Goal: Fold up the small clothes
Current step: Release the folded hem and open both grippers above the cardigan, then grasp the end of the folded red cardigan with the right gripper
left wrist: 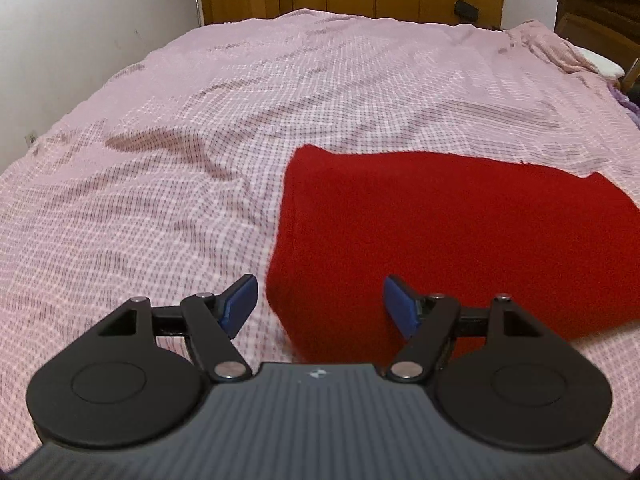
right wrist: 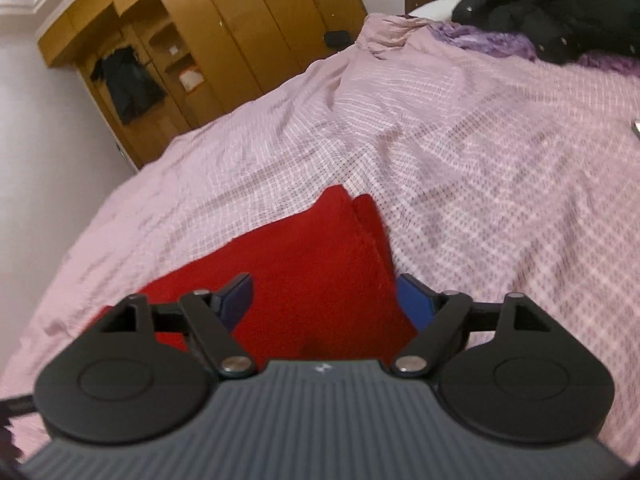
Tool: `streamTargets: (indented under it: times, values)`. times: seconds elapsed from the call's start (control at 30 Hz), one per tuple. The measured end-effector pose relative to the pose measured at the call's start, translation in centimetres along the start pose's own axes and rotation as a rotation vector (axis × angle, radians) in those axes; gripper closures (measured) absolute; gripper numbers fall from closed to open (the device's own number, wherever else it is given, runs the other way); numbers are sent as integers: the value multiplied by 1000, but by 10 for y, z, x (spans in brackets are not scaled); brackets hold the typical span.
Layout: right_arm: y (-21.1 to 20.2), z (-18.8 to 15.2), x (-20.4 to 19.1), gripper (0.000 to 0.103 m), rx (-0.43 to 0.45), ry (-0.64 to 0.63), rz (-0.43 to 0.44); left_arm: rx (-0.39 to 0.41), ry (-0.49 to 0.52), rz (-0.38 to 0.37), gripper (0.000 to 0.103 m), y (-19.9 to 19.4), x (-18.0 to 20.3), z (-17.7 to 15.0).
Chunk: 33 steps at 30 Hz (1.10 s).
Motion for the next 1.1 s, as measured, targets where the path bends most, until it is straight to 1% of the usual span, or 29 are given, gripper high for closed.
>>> streamTargets:
  times: [0.23,0.43,0.57,0.77,0.87,0.93,1.1]
  values:
    - [-15,-16,4,22,-11,78,22,-24,-24,-15,27,-6,1,-16]
    - [-1,-35,8,21,-79,158,35,-58,-40,-21,27,0,1,-27]
    - [11,-43,11,20,-111,218,38,-62,-40,-25,27,1,1,-29]
    - [27,-37,17,19,-59,332,65,-75,-48,-28,27,6,1,-31]
    - [36,-34,19,18,-38,366,54,-78,-44,-26,27,7,2,-30]
    - [41,-33,20,18,-22,362,46,-80,-41,-24,27,9,2,-30]
    - [55,-31,16,18,28,309,26,-90,-42,-24,27,12,1,-29]
Point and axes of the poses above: each gripper's, at about its wrist camera, not at the fingertips, and y roughly the way its jaws point, x to its right, z to its top, the point moved 6 cm from there along y, roughly the way its jaws point, and after that the axes turned 1 degree about -z, right-handed, at the moved point
